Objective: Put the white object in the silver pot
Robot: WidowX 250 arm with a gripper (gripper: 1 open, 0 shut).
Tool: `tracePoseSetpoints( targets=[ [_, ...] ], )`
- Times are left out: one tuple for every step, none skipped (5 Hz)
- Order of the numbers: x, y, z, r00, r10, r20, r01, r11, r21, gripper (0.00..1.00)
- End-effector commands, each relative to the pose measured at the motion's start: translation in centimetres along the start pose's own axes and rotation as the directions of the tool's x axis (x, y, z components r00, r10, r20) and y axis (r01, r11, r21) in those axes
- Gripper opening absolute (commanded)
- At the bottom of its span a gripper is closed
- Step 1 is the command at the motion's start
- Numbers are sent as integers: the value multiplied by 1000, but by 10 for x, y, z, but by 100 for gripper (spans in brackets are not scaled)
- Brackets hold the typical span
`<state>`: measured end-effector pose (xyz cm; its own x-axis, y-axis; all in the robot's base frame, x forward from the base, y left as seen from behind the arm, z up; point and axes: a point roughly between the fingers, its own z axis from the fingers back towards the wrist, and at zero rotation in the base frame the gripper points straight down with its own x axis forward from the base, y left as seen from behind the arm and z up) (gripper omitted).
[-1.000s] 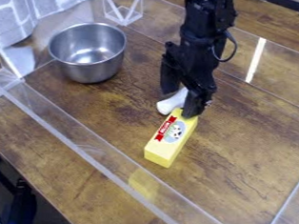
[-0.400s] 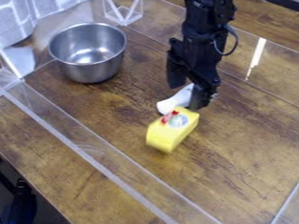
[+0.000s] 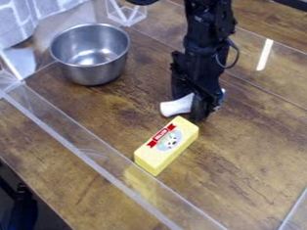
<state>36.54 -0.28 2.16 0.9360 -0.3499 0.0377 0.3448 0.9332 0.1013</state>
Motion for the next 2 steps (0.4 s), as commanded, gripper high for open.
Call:
tracePoseSetpoints(
  targets=[
    [2, 5, 2, 1000, 11, 19, -11, 1000, 6, 0],
    [1, 6, 11, 1000, 16, 18, -16, 1000, 8, 0]
  ],
)
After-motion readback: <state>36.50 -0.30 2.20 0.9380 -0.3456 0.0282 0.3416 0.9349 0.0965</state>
